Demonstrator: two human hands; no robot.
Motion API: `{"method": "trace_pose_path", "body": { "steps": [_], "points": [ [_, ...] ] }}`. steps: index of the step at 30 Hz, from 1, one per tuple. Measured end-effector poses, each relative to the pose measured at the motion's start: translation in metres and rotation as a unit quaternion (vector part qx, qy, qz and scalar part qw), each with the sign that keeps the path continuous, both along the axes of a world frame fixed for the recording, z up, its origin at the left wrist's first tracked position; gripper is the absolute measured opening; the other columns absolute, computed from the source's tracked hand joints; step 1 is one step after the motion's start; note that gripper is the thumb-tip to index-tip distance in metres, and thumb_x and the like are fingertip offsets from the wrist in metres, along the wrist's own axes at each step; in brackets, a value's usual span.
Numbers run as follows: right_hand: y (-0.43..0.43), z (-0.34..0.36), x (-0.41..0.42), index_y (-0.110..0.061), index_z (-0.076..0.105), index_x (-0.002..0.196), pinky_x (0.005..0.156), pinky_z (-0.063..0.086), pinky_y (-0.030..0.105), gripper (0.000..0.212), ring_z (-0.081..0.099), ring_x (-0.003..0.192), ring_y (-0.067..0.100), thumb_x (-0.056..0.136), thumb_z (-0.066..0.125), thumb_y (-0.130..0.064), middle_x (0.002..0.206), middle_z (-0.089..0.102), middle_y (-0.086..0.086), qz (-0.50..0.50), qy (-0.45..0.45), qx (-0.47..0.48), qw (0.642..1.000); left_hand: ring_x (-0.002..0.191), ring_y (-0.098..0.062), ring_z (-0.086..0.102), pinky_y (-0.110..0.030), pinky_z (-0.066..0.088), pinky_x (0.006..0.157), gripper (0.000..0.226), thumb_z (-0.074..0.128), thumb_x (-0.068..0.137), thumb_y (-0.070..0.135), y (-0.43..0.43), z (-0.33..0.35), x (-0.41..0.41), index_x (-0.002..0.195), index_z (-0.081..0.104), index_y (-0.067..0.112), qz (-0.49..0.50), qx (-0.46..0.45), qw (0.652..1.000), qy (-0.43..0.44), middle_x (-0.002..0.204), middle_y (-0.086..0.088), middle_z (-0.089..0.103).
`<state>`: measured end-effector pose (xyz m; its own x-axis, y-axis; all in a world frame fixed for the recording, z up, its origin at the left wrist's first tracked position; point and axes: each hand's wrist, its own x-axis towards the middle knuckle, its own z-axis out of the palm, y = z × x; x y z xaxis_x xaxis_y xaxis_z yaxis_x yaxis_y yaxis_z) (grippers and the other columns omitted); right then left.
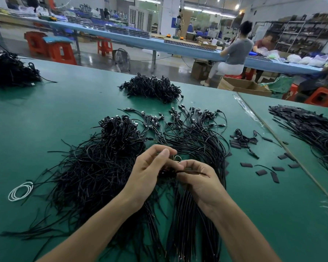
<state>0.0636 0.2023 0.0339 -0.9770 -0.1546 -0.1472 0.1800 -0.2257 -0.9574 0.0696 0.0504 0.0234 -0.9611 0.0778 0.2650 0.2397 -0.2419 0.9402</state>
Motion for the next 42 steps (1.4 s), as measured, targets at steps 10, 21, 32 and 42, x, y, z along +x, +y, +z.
{"method": "trace_pose_path", "body": {
  "steps": [10,21,32,42],
  "points": [
    [0.004,-0.001,-0.006,-0.012,0.068,0.094,0.065,0.051,0.02,0.026,0.064,0.068,0.01,0.071,0.081,-0.006,0.071,0.068,0.001,-0.078,0.038,0.008,0.996,0.066,-0.001,0.048,-0.012,0.041,0.061,0.04,0.088,0.073,0.025,0.0,-0.021,0.002,0.09,0.053,0.033,0.156,-0.248,0.953,0.077,0.078,0.016,0.055],
    [0.0,-0.01,0.001,-0.009,0.074,0.084,0.061,0.052,0.02,0.023,0.064,0.07,0.014,0.061,0.079,-0.006,0.081,0.07,0.01,0.009,0.0,-0.091,0.996,0.071,-0.015,0.072,-0.021,0.055,0.064,0.014,0.071,0.085,-0.005,-0.003,-0.02,-0.012,0.095,0.065,0.004,0.04,-0.047,0.993,-0.105,0.078,-0.009,0.075],
    [-0.004,-0.013,-0.004,-0.006,0.068,0.084,0.059,0.055,0.021,0.028,0.071,0.067,0.017,0.059,0.078,-0.003,0.077,0.073,0.011,0.008,-0.026,-0.046,0.999,0.108,-0.021,0.07,-0.026,0.055,0.089,0.05,0.081,0.077,0.013,-0.006,-0.022,-0.01,0.12,0.057,0.01,-0.06,0.016,0.992,-0.108,0.113,-0.006,0.075],
    [-0.01,-0.012,-0.021,-0.011,0.069,0.077,0.042,0.04,0.016,0.021,0.051,0.045,0.006,0.058,0.079,-0.007,0.062,0.065,0.002,-0.004,-0.094,-0.038,0.995,0.08,0.007,0.057,-0.003,0.04,0.071,0.03,0.075,0.087,0.012,-0.025,-0.023,-0.014,0.111,0.065,0.026,0.085,-0.365,0.908,0.187,0.095,0.029,0.061]
  ]
}}
